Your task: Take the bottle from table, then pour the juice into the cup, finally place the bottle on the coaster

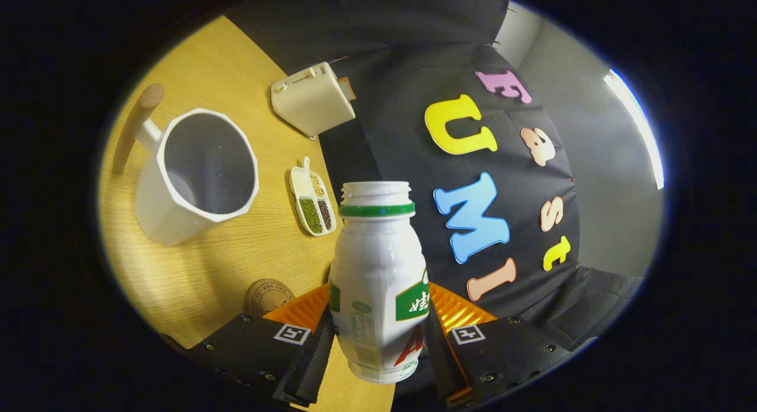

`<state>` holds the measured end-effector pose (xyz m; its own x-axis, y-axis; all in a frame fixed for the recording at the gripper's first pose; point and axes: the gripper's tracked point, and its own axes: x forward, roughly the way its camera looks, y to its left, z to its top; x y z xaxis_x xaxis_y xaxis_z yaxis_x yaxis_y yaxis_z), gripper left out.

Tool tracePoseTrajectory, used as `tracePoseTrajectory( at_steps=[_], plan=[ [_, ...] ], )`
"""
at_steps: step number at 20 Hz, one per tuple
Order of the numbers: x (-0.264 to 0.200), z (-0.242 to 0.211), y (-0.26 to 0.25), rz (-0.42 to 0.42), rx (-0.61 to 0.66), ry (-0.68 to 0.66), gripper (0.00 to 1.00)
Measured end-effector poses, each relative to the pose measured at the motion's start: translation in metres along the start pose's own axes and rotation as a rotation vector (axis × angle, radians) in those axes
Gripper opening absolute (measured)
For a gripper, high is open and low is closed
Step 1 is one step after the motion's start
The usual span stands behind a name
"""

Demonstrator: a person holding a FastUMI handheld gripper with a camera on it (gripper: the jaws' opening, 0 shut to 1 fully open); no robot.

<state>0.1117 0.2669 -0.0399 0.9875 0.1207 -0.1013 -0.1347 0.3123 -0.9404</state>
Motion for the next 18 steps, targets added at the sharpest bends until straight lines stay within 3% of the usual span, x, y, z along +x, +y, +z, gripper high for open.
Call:
tracePoseTrajectory(
  at_steps=[8, 18],
  plan=[
    [0.001, -0.002, -0.002, 0.007, 0.191, -0.02, 0.71],
    [0.013, -0.012, 0.004, 0.069, 0.565, -0.02, 0.71]
  ],
)
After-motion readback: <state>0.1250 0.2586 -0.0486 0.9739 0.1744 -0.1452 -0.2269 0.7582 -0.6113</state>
